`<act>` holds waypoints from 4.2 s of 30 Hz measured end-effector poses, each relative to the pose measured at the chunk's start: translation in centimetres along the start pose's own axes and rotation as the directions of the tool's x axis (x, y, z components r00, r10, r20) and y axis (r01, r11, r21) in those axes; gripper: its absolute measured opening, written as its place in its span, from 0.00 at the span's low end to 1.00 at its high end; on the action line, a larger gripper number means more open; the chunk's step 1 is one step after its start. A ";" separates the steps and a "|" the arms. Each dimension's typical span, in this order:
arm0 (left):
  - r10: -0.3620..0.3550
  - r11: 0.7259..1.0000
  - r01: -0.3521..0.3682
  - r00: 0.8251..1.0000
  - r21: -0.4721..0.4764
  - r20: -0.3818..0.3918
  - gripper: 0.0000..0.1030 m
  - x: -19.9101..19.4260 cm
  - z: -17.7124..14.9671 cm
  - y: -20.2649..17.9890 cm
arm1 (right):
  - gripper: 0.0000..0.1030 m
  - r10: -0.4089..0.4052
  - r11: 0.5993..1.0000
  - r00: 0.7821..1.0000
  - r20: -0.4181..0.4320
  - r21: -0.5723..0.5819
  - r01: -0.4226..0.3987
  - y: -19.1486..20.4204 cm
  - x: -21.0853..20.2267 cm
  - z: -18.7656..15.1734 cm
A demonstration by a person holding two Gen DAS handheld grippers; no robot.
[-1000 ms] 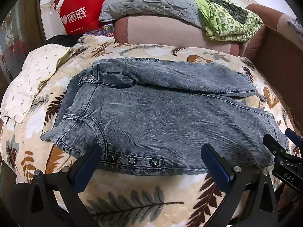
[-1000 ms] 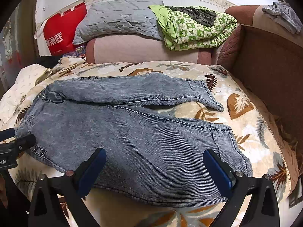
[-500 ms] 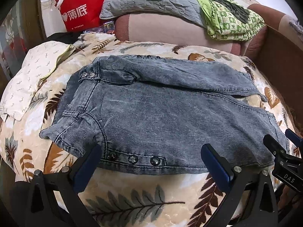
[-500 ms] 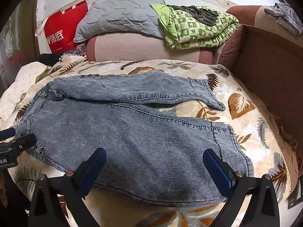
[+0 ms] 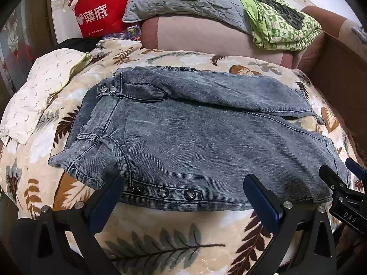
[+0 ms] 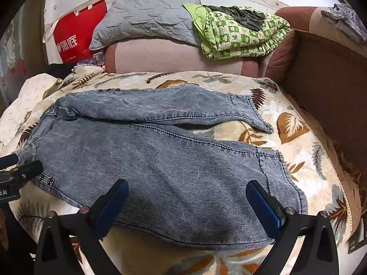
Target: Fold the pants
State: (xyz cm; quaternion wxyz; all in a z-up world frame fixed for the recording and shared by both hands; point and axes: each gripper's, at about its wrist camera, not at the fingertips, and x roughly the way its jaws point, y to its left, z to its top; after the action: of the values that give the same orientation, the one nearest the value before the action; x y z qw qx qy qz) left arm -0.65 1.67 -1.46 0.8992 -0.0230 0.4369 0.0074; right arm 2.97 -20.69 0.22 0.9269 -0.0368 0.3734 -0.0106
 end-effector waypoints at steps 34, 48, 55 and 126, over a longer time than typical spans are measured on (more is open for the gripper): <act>-0.003 1.000 0.003 1.000 -0.012 -0.001 1.00 0.0 0.0 0.5 | 1.00 -0.007 1.000 1.000 -0.015 -0.011 0.007 0.2 0.4 -0.2; 0.003 1.000 -0.003 1.000 -0.028 0.003 1.00 -0.2 -0.2 1.4 | 1.00 -0.013 1.000 1.000 -0.018 -0.017 0.012 0.3 0.5 -0.4; -0.015 0.997 0.014 1.000 -0.074 -0.014 1.00 0.0 -0.5 2.9 | 1.00 -0.011 1.000 0.999 -0.034 -0.015 0.010 0.2 0.5 -0.6; 0.149 0.982 -0.160 0.983 -0.104 -0.103 0.81 8.3 2.6 11.9 | 0.70 0.235 0.802 0.924 -0.302 0.597 -0.009 -23.4 12.3 4.1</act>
State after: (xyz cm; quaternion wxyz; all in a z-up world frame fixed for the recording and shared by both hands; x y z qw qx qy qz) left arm 6.15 13.60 -6.77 0.8715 -0.0395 0.4784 0.1006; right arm 14.86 -44.32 -3.54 0.8066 0.2772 0.5172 -0.0706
